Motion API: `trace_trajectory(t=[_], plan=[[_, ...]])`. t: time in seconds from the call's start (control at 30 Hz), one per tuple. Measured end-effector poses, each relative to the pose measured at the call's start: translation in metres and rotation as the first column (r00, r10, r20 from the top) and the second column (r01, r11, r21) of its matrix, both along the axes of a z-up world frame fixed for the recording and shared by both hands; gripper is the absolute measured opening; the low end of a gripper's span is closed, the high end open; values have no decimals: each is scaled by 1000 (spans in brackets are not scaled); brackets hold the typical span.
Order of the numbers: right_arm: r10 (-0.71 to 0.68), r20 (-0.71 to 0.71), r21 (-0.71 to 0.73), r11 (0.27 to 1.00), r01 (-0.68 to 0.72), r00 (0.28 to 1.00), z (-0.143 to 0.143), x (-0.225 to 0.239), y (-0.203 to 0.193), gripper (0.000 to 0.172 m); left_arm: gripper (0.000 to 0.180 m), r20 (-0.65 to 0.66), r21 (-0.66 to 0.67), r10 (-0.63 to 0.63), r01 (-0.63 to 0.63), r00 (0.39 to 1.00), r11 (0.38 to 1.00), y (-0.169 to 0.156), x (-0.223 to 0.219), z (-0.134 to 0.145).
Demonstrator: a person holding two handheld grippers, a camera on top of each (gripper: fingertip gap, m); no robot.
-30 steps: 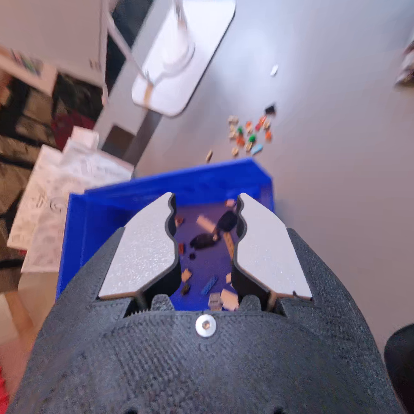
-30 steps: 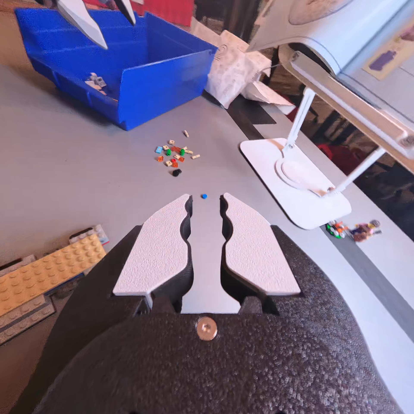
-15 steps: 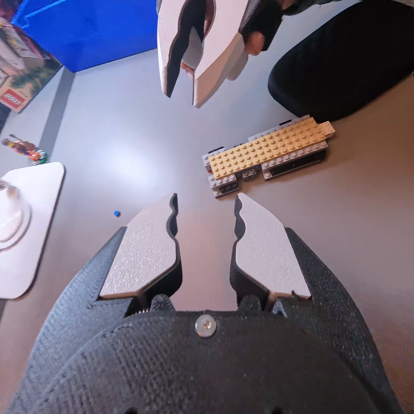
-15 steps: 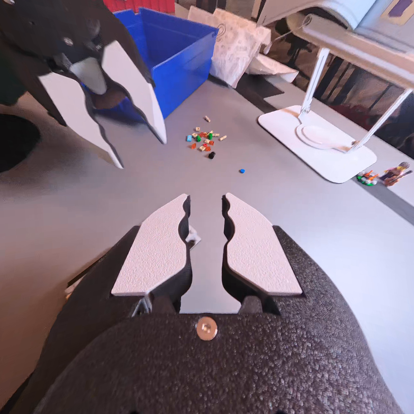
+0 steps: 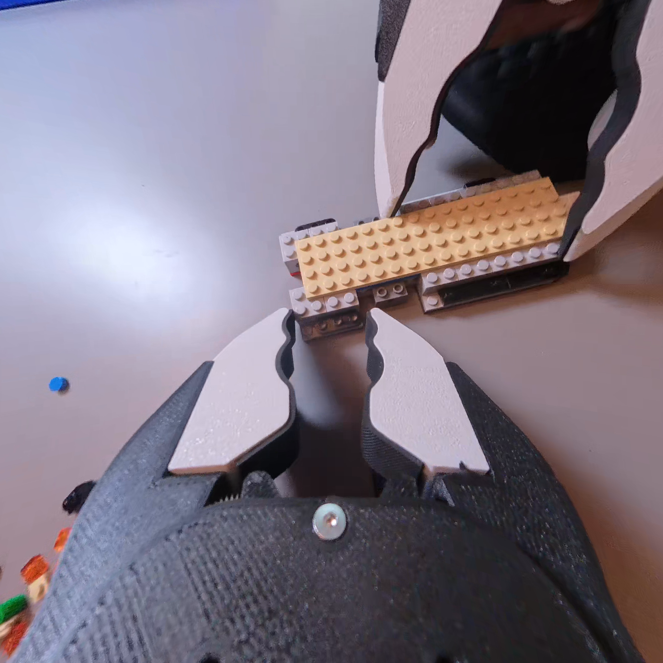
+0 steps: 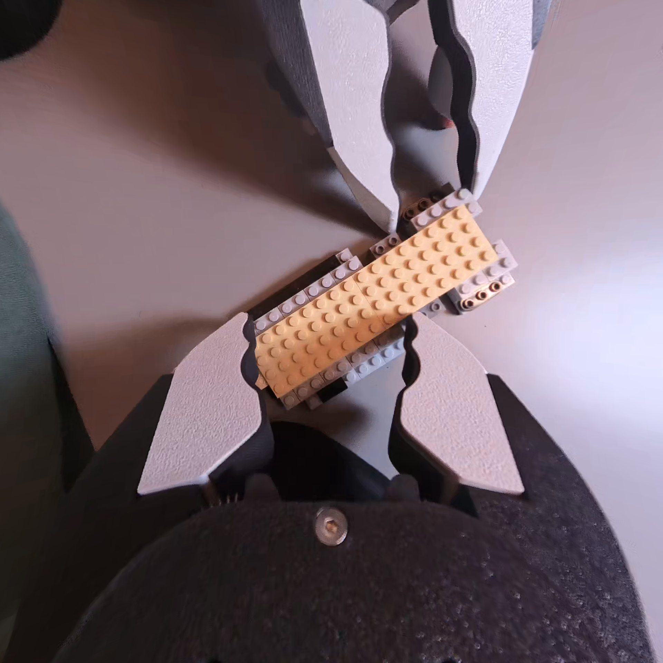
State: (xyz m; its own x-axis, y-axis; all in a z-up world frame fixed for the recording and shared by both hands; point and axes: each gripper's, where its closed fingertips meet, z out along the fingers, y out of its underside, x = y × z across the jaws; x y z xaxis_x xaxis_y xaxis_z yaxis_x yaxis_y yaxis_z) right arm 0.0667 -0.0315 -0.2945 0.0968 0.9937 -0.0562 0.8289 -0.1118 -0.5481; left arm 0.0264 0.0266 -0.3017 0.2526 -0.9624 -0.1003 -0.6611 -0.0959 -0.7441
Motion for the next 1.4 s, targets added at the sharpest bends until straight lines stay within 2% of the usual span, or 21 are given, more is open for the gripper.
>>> trace_trajectory(t=[0.07,0.13,0.2,0.3,0.4,0.5,0.53,0.6,0.7,0.8,0.9,1.03,1.13,1.23,1.37,1.4], plan=[[69,6,-23,997,-69,998,0,-1,2,76,37,-35,7,-5,6,999,1000,-6,-9,0],[136,-4,-37,990,-136,991,1,-2,11,63,30,-71,4,-18,18,997,1000,-17,-20,0],[169,4,-54,984,-168,986,1,-2,22,60,33,-119,-28,-59,56,991,998,-31,-34,0],[131,23,6,991,-131,991,8,-3,45,64,31,-76,-24,-33,31,997,999,-35,-45,14],[84,18,10,996,-84,996,16,-6,44,70,37,-27,-8,28,-28,999,1000,-25,-51,19],[57,150,136,988,-78,987,-5,1,48,81,45,-28,7,58,-58,998,998,-16,-51,12],[61,151,131,988,-81,987,-10,-1,47,80,45,-17,6,52,-52,998,999,-16,-49,11],[67,93,93,993,-76,993,-8,-7,46,64,46,-20,6,47,-47,999,999,-17,-46,10],[55,31,56,997,-56,998,-5,-12,53,59,46,-27,70,67,-65,997,995,-12,-51,16],[0,-69,-124,992,-9,998,2,-17,58,60,41,52,216,60,-70,997,974,-8,-48,45],[-51,-152,-326,945,-1,987,11,-22,62,59,36,44,363,33,-47,998,931,-9,-42,62],[-105,-223,-520,854,-27,969,23,-34,60,59,37,-108,533,26,35,994,846,-8,-38,53],[-110,-242,-582,811,-53,964,28,-43,56,59,33,-248,639,41,132,968,758,-4,-37,44],[-112,-235,-600,798,-54,965,25,-49,56,59,18,-378,722,96,228,921,653,5,-42,38],[-171,-254,-648,761,-36,952,28,-53,63,58,16,-405,756,126,254,906,604,5,-45,39],[-188,-253,-657,753,-26,949,27,-52,67,49,16,-412,761,116,271,904,590,2,-43,38]])
